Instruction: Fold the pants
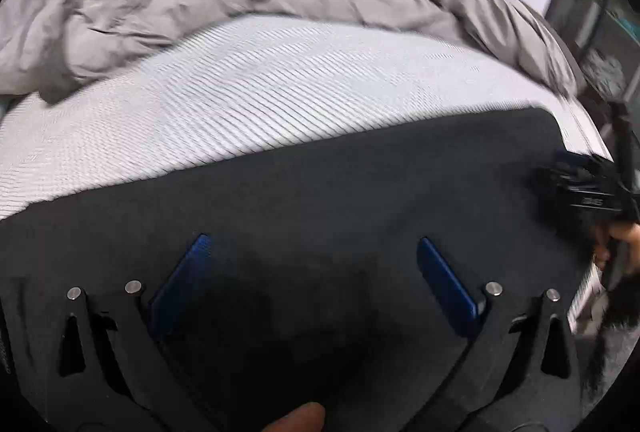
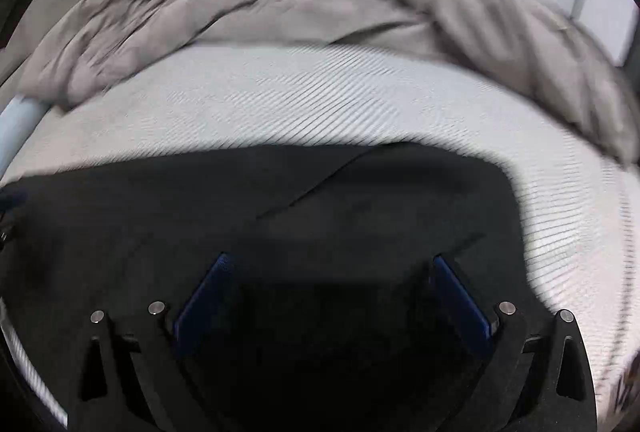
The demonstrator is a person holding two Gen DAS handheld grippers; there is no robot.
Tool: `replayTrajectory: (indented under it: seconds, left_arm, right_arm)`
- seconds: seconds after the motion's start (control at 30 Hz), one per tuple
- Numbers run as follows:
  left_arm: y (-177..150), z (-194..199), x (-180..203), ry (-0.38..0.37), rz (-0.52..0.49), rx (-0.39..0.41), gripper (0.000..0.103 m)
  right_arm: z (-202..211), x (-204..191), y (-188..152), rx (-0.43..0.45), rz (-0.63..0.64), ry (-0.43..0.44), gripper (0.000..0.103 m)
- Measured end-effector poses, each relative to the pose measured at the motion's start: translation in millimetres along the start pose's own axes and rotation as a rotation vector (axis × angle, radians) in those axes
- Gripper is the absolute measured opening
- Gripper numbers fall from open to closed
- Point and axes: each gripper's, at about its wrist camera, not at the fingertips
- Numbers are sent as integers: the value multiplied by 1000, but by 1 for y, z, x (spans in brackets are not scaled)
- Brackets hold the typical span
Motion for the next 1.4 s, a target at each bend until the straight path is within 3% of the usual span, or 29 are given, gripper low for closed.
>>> replayTrajectory:
  seconds: [0.07, 0.13, 0.2, 0.27, 0.33, 0.43, 0.47, 0.57, 0.7, 0.83, 0.9, 0.97, 1.07, 1.13, 1.23, 1.3, 1.4]
  left_arm:
    - [-7, -19, 14, -31, -26, -86, 102]
    - [-15, -39, 23, 26, -58, -145, 102]
    - [-16, -40, 25, 37, -75, -135, 103]
    - [-17, -38, 22, 29, -68, -133, 103]
    - [-19, -35, 21, 47, -61, -127, 103]
    - [-18, -22, 30, 50, -60, -87, 102]
    - [-17, -16, 35, 28, -61, -68, 102]
    - [-18, -10, 62, -34, -104, -46, 102]
    - [-29, -28, 90, 12, -191, -100, 103]
    - [-33, -21, 77, 2, -177, -100, 103]
    - [-40, -16, 66, 20, -161, -99, 103]
    - [-40, -16, 56, 22, -149, -97, 103]
    - [-38, -4, 50, 16, -151, -55, 102]
    - [-37, 11, 55, -45, -172, 3, 102]
    - [-43, 23, 77, -131, -226, 27, 102]
    - [-49, 12, 87, -149, -269, -26, 102]
    - [-58, -2, 88, -131, -284, -67, 103]
  right_arm:
    - [-22, -8, -4, -65, 59, -28, 101]
    - [-28, -14, -5, -77, 109, -45, 101]
    - [-22, -3, -2, -71, 87, -14, 101]
    - [-14, 16, -4, -55, 73, -74, 96]
    - [-9, 28, -6, -41, 50, -31, 90]
    - [-6, 8, -9, -25, 82, -106, 91]
    - [-4, -6, -10, -19, 98, -93, 91]
    - [-5, -50, -7, 5, 145, 55, 91]
    - [-36, -90, 8, -58, 157, 176, 91]
    - [-45, -79, 8, -70, 207, -4, 94]
    - [-34, -52, 1, -54, 191, -143, 97]
    - [-22, -16, -7, -44, 122, -178, 98]
    - [-2, 10, -16, 17, 44, -39, 96]
    - [12, -3, -16, 72, 51, -29, 97]
    - [19, -44, -22, 88, 114, 126, 97]
    - [7, -74, -26, 43, 208, 129, 97]
    - [-12, -98, -39, -21, 321, 56, 97]
Point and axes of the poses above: each gripper's, at about its wrist camera, not at the fingertips, and z roughly against the way its jaws point, x to its right, y to its top, and after that the axes turned 7 degrees about y, right-handed
